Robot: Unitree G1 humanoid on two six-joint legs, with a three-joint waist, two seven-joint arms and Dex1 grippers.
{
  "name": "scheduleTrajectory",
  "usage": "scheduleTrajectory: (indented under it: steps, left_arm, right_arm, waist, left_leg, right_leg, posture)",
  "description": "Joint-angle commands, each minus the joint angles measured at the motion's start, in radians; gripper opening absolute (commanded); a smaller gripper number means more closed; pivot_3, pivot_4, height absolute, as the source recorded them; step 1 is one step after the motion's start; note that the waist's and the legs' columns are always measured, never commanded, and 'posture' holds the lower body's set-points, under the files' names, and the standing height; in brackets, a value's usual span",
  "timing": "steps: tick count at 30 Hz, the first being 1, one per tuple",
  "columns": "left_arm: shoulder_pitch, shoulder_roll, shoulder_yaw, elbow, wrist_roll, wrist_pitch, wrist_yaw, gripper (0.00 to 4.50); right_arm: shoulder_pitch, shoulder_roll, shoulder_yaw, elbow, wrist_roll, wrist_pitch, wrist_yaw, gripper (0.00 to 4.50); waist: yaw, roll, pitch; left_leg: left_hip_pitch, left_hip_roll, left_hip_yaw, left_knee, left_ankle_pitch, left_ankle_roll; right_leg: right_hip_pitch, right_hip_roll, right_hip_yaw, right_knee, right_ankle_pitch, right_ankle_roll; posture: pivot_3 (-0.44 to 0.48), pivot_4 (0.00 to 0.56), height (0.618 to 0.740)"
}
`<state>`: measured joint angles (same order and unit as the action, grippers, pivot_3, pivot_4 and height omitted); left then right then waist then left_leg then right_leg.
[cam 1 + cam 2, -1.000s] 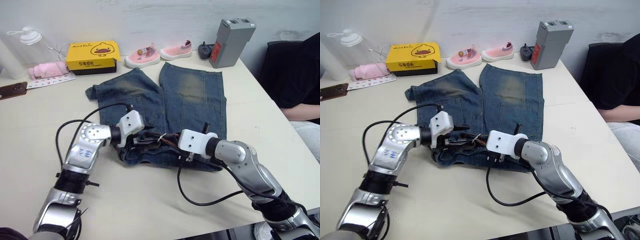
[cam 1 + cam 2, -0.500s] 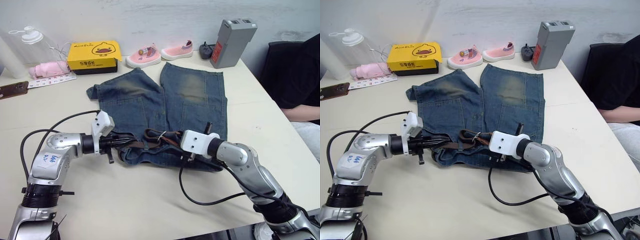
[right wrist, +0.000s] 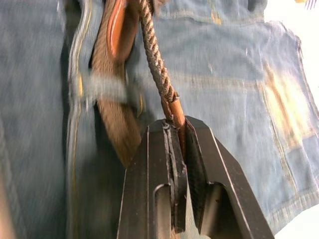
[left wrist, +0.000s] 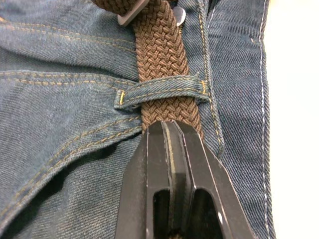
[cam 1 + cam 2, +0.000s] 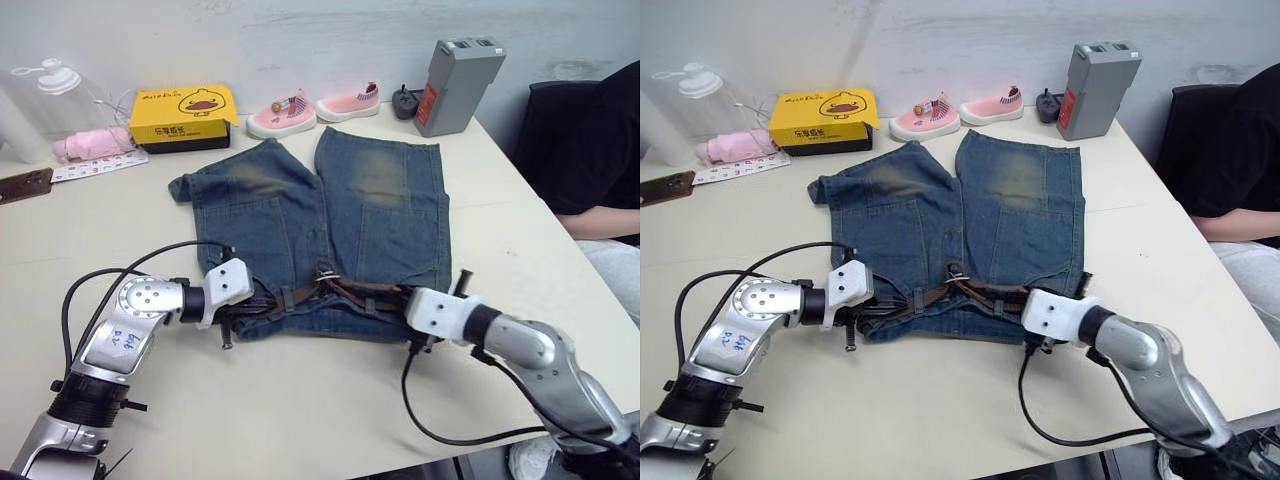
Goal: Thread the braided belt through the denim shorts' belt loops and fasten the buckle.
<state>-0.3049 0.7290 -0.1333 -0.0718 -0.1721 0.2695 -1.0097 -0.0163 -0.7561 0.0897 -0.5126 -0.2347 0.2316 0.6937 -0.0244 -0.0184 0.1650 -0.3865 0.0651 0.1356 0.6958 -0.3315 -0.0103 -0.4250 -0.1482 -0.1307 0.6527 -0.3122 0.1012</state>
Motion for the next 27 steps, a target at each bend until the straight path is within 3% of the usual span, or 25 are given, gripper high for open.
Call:
scheduleTrajectory:
  steps: [1, 11, 17, 27]
  left_arm:
    - [0.051, 0.026, -0.039, 0.051, 0.061, -0.008, -0.001, 0.02]
    - [0.058, 0.034, -0.044, 0.062, 0.076, -0.043, 0.010, 0.02]
    - [0.067, 0.065, -0.046, 0.080, 0.103, -0.092, 0.011, 0.02]
    - [0.085, 0.085, -0.056, 0.094, 0.151, -0.205, 0.033, 0.02]
  right_arm:
    - [0.040, -0.075, -0.135, 0.108, -0.036, -0.032, -0.044, 0.00]
    - [0.015, -0.077, -0.121, 0.195, -0.067, -0.109, -0.114, 0.00]
    - [0.079, -0.133, -0.073, 0.240, -0.165, -0.234, -0.125, 0.00]
    - [0.055, -0.098, -0.003, 0.280, -0.248, -0.189, -0.140, 0.00]
  waist:
    - [-0.002, -0.001, 0.000]
    - [0.019, 0.002, -0.002]
    - [0.020, 0.002, -0.002]
    - [0.020, 0.004, -0.007]
  left_leg:
    - [0.001, 0.000, 0.000, 0.000, 0.000, 0.000]
    - [0.002, 0.000, 0.000, 0.001, -0.001, 0.001]
    - [0.002, 0.000, 0.004, 0.001, -0.001, 0.001]
    - [0.004, 0.000, 0.006, 0.001, -0.001, 0.001]
  right_leg:
    - [0.001, 0.000, 0.000, 0.000, 0.000, 0.000]
    - [0.001, -0.001, 0.002, 0.000, 0.000, 0.000]
    - [0.001, 0.000, 0.002, 0.000, 0.000, 0.000]
    - [0.002, 0.000, 0.003, 0.001, 0.000, 0.000]
  posture:
    - [0.000, 0.150, 0.698]
    - [0.000, 0.150, 0.698]
    - [0.000, 0.150, 0.698]
    - [0.000, 0.150, 0.698]
